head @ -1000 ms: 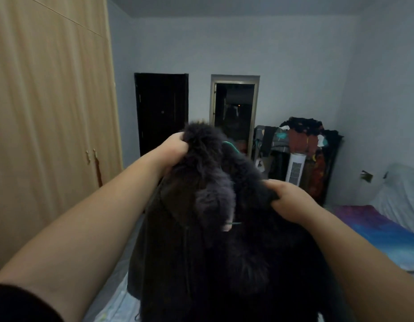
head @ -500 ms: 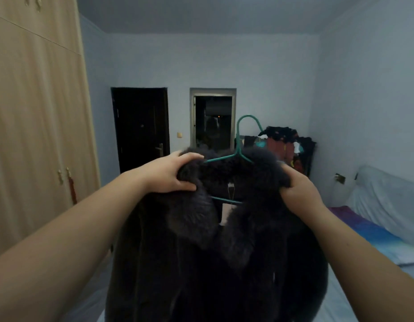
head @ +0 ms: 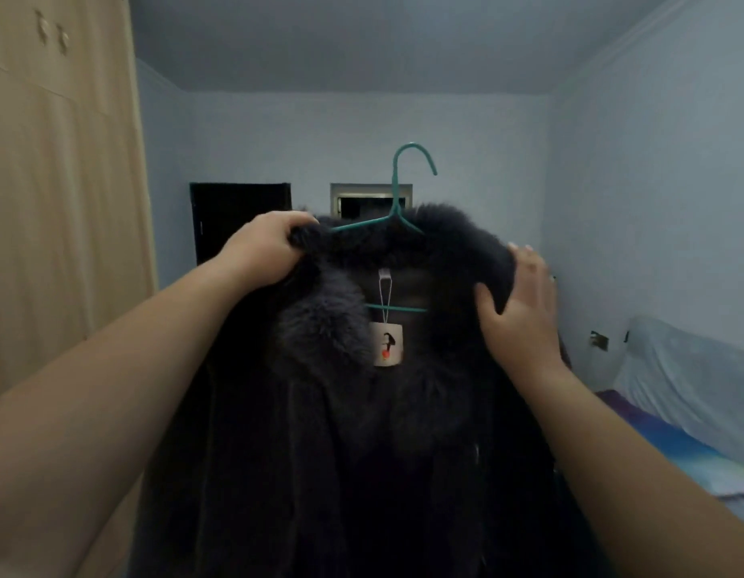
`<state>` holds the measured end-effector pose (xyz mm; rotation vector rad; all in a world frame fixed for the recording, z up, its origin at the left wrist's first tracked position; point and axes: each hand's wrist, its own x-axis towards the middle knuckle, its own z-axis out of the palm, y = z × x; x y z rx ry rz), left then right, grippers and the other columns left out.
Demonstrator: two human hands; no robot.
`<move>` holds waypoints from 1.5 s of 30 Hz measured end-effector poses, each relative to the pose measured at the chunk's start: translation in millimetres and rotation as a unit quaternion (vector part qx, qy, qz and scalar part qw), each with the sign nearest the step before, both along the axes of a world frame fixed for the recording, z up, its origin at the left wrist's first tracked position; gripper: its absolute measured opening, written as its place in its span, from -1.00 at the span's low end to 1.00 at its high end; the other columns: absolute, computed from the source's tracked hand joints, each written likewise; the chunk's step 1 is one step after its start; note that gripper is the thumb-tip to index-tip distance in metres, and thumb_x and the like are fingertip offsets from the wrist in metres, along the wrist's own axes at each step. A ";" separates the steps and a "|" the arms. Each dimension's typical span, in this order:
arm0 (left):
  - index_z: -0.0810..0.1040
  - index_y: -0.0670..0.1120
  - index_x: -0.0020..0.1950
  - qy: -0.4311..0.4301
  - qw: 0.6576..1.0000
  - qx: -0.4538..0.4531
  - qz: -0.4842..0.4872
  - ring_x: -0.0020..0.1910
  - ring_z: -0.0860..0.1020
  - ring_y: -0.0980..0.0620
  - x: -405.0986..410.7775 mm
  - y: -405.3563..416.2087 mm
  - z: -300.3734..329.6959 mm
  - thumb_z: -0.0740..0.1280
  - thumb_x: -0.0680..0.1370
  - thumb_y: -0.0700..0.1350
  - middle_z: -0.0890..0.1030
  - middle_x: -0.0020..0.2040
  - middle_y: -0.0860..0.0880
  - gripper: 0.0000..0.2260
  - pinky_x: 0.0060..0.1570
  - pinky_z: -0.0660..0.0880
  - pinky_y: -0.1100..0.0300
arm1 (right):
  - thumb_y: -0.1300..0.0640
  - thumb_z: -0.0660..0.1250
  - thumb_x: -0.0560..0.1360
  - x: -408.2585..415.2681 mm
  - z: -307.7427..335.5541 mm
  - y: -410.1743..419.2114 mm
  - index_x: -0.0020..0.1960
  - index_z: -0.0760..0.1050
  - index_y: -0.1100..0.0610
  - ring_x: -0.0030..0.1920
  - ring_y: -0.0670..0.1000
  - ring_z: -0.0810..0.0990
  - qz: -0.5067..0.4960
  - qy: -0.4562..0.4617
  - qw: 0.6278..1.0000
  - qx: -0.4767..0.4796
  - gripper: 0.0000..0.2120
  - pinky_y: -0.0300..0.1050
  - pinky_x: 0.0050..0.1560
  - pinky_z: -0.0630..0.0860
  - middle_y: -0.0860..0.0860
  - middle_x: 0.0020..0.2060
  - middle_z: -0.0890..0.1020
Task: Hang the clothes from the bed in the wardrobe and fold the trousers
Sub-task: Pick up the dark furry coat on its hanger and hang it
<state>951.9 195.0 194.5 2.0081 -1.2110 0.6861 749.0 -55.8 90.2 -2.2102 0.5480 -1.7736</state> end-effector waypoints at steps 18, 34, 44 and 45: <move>0.62 0.08 -0.21 0.061 0.996 0.010 -0.063 -0.32 0.53 0.38 -8.4 9.8 1.4 0.42 0.52 -0.23 0.65 -0.31 0.14 -0.79 -0.25 0.42 0.46 | 0.02 0.56 0.42 46.0 -54.4 36.0 0.50 0.24 0.16 0.35 -0.03 0.40 0.165 -0.107 0.927 0.319 -0.21 -0.23 0.33 0.25 -0.03 0.31 0.42; 0.55 0.27 -0.04 0.066 0.993 0.057 0.084 -0.03 0.61 -0.11 1.0 0.8 -37.9 0.29 0.47 0.01 0.67 -0.06 0.06 -0.84 -0.02 0.56 0.00 | 0.22 0.14 0.64 42.4 -74.5 55.7 0.28 0.49 0.37 0.25 0.27 0.54 0.189 0.285 0.860 0.380 -0.68 -0.11 0.05 0.42 0.29 0.22 0.58; 0.59 0.22 -0.04 0.054 0.997 0.054 0.033 -0.07 0.61 0.04 18.3 24.1 -51.8 0.36 0.52 -0.15 0.68 -0.10 0.12 -0.77 -0.01 0.56 0.05 | 0.02 0.27 0.49 8.7 -21.4 5.6 0.22 0.41 -0.05 0.18 0.05 0.50 0.152 -0.051 0.987 0.026 -0.70 0.00 0.21 0.46 0.02 0.16 0.49; 0.60 0.20 -0.05 0.055 0.997 0.054 0.016 -0.08 0.61 0.08 18.6 24.2 -54.1 0.37 0.52 -0.19 0.68 -0.10 0.13 -0.75 0.00 0.55 0.07 | -0.11 0.30 0.49 11.8 -11.9 6.7 0.37 0.34 -0.13 0.33 0.03 0.44 0.161 0.056 0.985 -0.007 -0.54 0.05 0.35 0.40 -0.02 0.32 0.44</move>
